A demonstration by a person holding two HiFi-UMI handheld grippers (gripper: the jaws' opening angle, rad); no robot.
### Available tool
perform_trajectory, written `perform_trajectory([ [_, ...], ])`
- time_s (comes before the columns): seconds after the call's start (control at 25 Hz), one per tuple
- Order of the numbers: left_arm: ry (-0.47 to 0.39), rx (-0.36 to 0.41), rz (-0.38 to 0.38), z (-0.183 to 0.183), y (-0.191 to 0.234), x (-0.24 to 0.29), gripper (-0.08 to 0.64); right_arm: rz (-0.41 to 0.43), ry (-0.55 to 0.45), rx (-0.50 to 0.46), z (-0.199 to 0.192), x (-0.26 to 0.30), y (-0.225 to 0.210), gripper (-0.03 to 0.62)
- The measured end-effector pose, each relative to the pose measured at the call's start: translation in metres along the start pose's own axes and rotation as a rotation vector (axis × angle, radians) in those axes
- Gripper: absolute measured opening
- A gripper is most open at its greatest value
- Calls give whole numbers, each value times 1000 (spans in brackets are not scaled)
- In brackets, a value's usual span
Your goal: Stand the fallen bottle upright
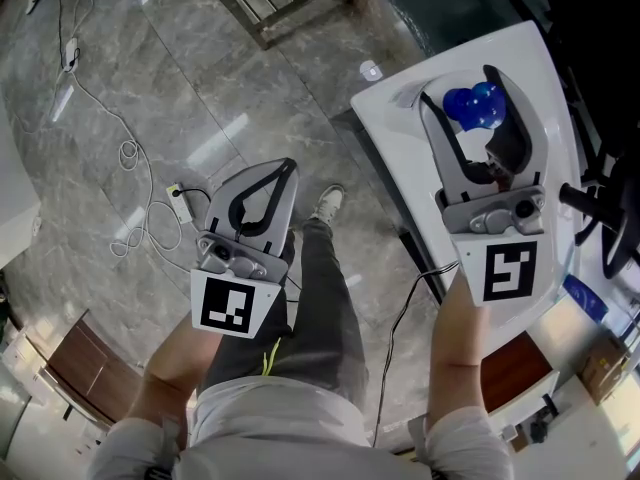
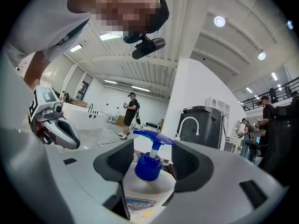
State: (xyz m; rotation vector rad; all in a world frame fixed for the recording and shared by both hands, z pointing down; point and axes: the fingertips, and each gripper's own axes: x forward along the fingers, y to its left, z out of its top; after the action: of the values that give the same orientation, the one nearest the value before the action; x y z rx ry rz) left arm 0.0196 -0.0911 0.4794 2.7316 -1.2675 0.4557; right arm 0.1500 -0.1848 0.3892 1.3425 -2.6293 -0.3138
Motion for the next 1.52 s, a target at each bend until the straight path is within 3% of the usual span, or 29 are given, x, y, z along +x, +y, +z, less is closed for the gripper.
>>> perform_trajectory([
  [0.92, -14, 13, -15, 9, -11, -13, 17, -56, 0, 17, 17, -37, -1, 245],
  [1.28, -29, 29, -27, 23, -16, -28, 17, -164, 70, 89, 6, -69, -10, 242],
  [1.32, -30, 31, -28, 27, -16, -30, 17, -181, 80, 96, 6, -74, -12, 237],
  [1.44, -40, 49, -32, 45, -18, -40, 17, -238, 112, 105, 10, -88, -16, 139],
  [1.52, -48, 76, -38, 59, -18, -47, 17, -268, 125, 118, 17, -97, -18, 121],
])
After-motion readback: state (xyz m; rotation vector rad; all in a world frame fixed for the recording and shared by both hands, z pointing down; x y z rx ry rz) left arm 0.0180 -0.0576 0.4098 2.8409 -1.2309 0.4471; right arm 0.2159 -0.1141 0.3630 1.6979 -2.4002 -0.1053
